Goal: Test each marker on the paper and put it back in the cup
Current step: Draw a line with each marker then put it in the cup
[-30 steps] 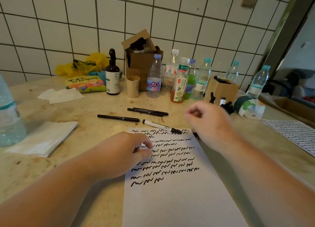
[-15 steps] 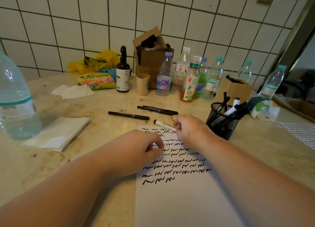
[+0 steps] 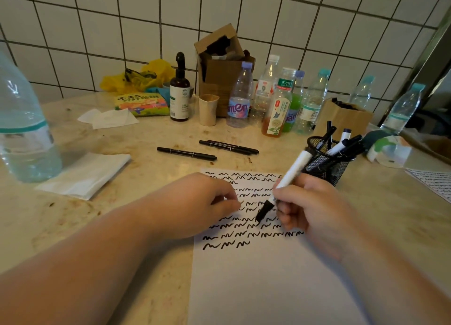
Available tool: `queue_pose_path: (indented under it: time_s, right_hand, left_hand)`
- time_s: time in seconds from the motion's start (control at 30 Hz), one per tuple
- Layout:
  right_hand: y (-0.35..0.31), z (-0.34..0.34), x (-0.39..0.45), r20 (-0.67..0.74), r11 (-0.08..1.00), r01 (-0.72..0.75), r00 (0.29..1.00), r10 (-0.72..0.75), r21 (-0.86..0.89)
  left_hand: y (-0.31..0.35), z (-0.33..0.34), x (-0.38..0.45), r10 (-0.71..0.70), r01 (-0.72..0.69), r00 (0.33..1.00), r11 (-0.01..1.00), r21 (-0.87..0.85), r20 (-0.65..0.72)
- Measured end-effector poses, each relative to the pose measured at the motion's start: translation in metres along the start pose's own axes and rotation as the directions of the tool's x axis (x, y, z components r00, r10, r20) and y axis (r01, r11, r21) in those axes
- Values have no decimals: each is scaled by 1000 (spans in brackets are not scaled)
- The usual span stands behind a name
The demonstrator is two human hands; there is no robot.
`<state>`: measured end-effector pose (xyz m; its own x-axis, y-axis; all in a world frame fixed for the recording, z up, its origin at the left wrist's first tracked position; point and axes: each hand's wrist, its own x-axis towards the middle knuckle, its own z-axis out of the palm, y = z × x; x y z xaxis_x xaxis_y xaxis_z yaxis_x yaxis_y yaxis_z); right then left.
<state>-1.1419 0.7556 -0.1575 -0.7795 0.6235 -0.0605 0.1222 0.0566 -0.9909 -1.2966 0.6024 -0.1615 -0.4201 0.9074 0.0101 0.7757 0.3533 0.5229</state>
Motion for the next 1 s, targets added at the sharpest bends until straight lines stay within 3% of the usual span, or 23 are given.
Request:
queue_pose_path:
  time_s: [0.27,0.53,0.73,0.83,0.9,1.0]
  right_hand:
    - [3,2,-2,165,961,26,983,-74,276]
    - [2,9,-6,164,958,104,975,-152,267]
    - [1,4,-7,176,969,201,958,-226,146]
    - [1,-3,-5,42,947,257,962,-270,194]
    - [0,-14,-2,-69,934,275,961,-266,227]
    - [1,-17,-3,-11,972,203,979,-204,119]
  left_hand:
    - [11,-3,-3,44,-46,998,998,-40,-37]
    - [16,0,0,108,-106,992,994,23,-64]
    - [17,-4,-3,133,-134,989,991,3,67]
    - [7,-11,-4,98,-108,984,993,58,148]
    - [-3,-18,-5,27,-31,992,999,33,127]
    - [-7,-20,-2,-27,28,999,998,-51,17]
